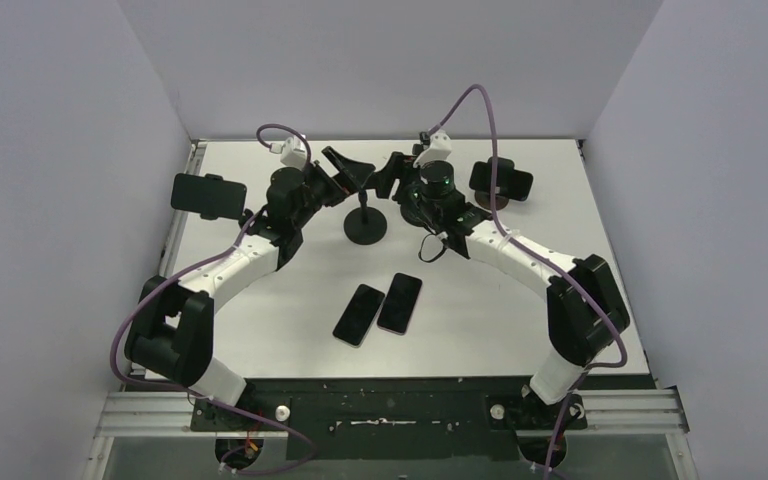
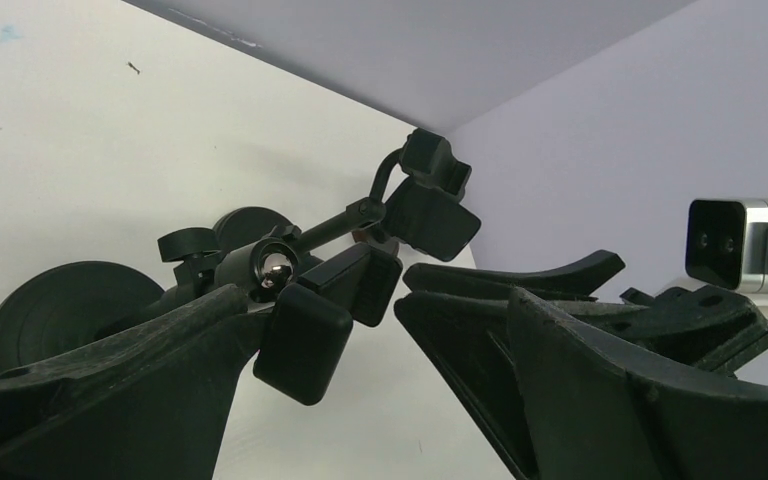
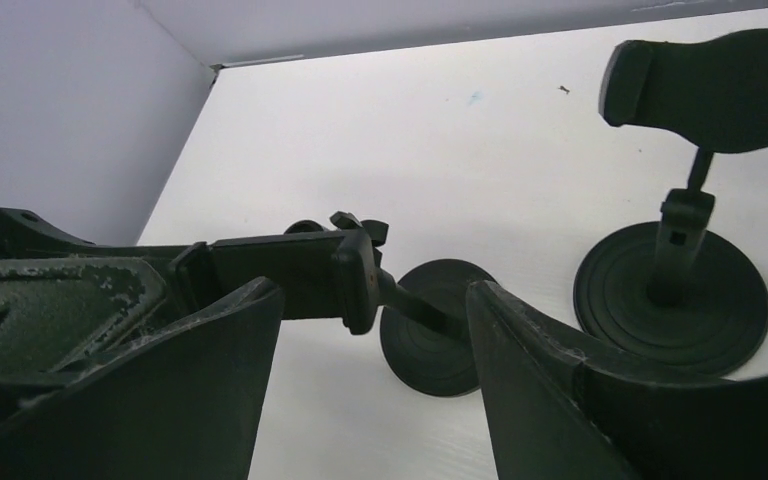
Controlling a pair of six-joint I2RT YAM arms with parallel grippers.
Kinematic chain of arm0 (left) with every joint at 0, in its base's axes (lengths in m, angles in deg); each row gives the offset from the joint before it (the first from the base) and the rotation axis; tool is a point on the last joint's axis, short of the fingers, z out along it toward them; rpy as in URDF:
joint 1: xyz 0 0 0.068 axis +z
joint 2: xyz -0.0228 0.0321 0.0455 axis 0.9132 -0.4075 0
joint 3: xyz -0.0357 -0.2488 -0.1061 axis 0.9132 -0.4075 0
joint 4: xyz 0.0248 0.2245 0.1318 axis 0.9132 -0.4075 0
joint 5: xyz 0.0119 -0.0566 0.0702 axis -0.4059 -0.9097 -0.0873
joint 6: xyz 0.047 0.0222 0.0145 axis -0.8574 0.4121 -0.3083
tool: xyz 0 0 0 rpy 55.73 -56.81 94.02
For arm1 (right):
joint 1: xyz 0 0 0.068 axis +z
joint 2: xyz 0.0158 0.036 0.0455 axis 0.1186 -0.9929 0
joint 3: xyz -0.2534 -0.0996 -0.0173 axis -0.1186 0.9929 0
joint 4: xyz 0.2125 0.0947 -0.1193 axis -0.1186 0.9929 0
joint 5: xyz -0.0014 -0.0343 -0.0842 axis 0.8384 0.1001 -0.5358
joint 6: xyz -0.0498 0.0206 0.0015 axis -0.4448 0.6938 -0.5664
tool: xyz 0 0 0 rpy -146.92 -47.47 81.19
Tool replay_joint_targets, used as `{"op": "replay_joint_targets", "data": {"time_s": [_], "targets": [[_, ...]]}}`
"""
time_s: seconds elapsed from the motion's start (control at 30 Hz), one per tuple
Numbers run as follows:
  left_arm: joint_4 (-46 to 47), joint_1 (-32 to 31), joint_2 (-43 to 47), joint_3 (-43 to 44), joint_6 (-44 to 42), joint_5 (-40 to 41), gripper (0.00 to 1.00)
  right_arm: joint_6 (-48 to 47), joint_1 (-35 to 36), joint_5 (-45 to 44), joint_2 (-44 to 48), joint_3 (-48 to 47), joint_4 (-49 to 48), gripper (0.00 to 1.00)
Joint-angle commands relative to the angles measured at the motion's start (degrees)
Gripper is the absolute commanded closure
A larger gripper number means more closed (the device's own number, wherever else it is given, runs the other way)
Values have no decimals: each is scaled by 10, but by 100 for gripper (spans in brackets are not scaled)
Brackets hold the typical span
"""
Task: Remove the phone from the phone stand
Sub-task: Adjust the phone stand at the center of the board.
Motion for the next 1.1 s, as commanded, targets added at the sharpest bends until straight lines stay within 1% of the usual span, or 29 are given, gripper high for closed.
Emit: {"op": "replay_joint_targets", "data": {"time_s": [0.0,0.07,0.1,0.13,0.23,0.3,0.43,0.47,0.5,0.67,0.87,1.03,1.07], "targets": [[-12,5,7,18,-2,-12,3,-12,-6,22,-26,-52,-26,36],[-13,5,8,18,-2,-12,3,-11,-8,26,-41,-66,-10,43],[-12,5,8,16,-2,-12,3,-11,-9,26,-44,-67,-9,45],[-11,5,8,15,-2,-12,3,-10,-9,44,-46,-66,-10,47],[-10,6,10,14,-2,-12,3,-7,-9,48,-50,-66,-3,56],[-9,6,11,13,-2,-13,3,-7,-11,47,-53,-67,2,63],[-12,7,18,9,-4,-9,3,-14,-13,35,-57,-72,21,87],[-15,8,22,7,-7,-6,3,-17,-14,33,-57,-75,28,96],[-18,9,26,4,-9,-4,3,-20,-15,19,-59,-80,38,100],[-34,19,51,-12,-20,16,3,-34,-25,-15,-61,-90,75,100],[-44,39,80,-32,-21,28,3,-49,-29,-30,-65,-99,98,100],[-98,43,99,-20,-56,51,3,-58,-30,-52,-64,-106,116,100],[-113,43,102,-15,-65,66,3,-60,-30,-56,-63,-106,120,100]]}}
